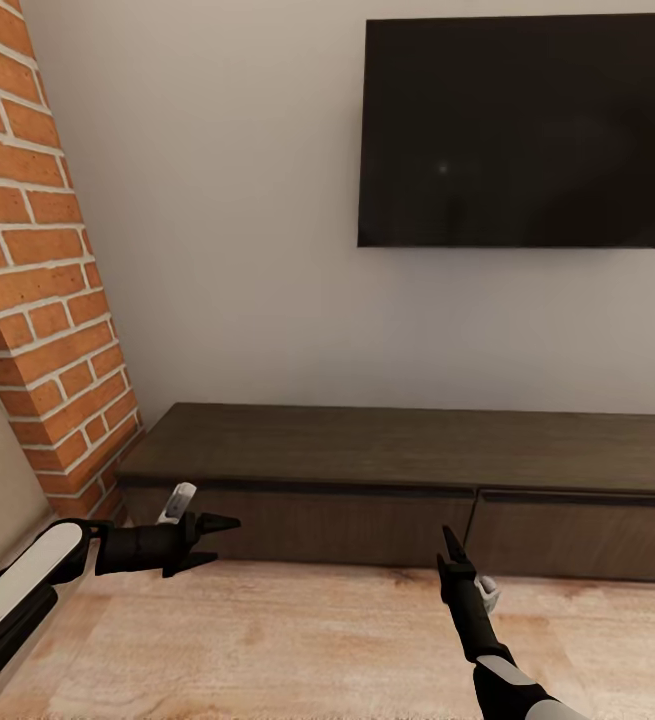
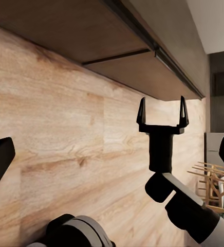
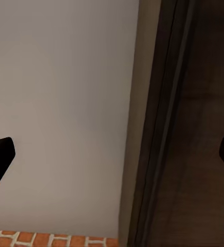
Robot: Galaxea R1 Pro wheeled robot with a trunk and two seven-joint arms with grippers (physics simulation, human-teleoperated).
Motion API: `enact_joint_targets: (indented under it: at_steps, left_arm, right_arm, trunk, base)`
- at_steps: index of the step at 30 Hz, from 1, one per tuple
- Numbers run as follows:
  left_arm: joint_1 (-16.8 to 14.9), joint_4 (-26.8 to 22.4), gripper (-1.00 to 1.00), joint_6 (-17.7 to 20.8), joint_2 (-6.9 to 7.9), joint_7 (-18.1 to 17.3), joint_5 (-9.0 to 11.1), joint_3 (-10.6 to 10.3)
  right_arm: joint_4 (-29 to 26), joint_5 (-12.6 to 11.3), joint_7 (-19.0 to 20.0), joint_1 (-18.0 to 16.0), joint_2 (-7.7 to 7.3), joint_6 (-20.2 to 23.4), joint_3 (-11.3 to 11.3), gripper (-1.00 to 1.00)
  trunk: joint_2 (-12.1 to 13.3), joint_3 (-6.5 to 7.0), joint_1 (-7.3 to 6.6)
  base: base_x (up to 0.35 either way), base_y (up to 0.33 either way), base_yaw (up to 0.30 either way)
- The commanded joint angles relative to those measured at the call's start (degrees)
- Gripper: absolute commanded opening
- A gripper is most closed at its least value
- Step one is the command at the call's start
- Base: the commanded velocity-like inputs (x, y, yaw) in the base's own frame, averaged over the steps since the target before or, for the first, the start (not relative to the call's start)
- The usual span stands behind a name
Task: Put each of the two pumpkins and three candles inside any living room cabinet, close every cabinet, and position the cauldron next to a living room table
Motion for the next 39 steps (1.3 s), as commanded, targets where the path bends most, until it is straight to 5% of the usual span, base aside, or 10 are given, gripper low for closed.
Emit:
enact_joint_targets:
  at_steps: [1,30,39]
  left_arm:
    - [-0.05,-0.04,1.0,0.02,0.04,0.56,0.65,-0.08]
    - [-0.05,-0.66,1.0,0.02,-0.23,0.55,0.65,-1.03]
    - [-0.05,-2.46,1.0,0.02,-0.15,0.51,0.65,-1.71]
  right_arm:
    - [0.04,-0.28,0.16,-0.04,-0.01,-0.08,0.3,1.0]
    - [0.12,-0.36,-0.2,-0.04,-0.01,0.03,0.29,1.0]
    - [0.12,-0.66,-0.93,-0.04,-0.01,0.08,0.24,1.0]
  trunk:
    - [-0.44,-0.24,0.21]
    - [-1.22,-6.62,1.16]
    - [-1.22,-6.62,1.16]
  base:
    - [0.0,0.0,0.0]
    - [0.0,0.0,0.0]
    - [0.0,0.0,0.0]
